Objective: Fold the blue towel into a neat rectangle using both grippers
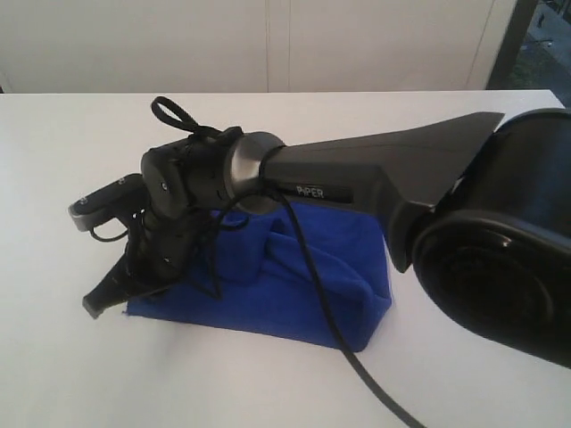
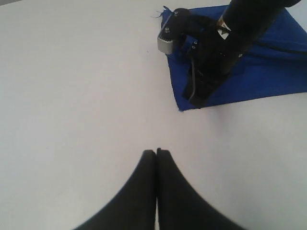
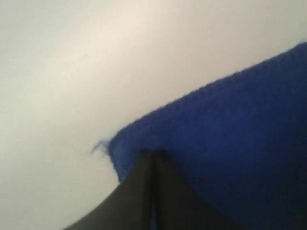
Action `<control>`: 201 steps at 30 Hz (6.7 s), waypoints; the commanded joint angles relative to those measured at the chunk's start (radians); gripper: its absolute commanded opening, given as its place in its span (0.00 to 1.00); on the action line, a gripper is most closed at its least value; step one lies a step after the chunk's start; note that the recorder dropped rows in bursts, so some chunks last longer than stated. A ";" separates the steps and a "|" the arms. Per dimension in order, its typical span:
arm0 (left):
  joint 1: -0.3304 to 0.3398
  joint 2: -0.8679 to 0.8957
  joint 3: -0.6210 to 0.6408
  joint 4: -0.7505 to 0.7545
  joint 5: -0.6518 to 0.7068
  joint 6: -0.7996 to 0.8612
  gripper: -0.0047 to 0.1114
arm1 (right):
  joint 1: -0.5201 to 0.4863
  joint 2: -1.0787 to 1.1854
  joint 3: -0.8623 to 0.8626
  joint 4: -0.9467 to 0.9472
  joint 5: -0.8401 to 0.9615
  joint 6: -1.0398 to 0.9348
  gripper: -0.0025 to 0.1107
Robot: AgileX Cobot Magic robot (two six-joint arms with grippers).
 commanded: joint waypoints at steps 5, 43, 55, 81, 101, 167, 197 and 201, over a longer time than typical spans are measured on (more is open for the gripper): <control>0.001 -0.007 0.005 -0.002 0.006 0.004 0.04 | -0.012 -0.018 -0.083 0.007 -0.066 0.063 0.02; 0.001 -0.007 0.005 -0.002 0.006 0.004 0.04 | -0.580 0.082 -0.137 -0.295 0.312 -0.103 0.02; 0.001 -0.007 0.005 -0.002 0.006 0.004 0.04 | -0.580 0.076 -0.020 -0.498 0.498 0.090 0.02; 0.001 -0.007 0.005 -0.002 0.006 0.004 0.04 | -0.580 -0.303 0.474 -0.492 0.461 0.178 0.02; 0.001 -0.007 0.005 -0.002 0.006 0.004 0.04 | -0.309 -0.080 0.126 -0.171 0.031 0.111 0.02; 0.001 -0.007 0.005 -0.002 0.006 0.004 0.04 | -0.311 0.099 0.078 0.000 -0.393 0.111 0.02; 0.001 -0.007 0.005 -0.002 0.006 0.004 0.04 | -0.309 -0.220 0.095 -0.156 0.056 0.111 0.02; 0.001 -0.007 0.005 -0.002 0.006 0.004 0.04 | -0.291 -0.275 0.193 -0.172 0.046 0.111 0.02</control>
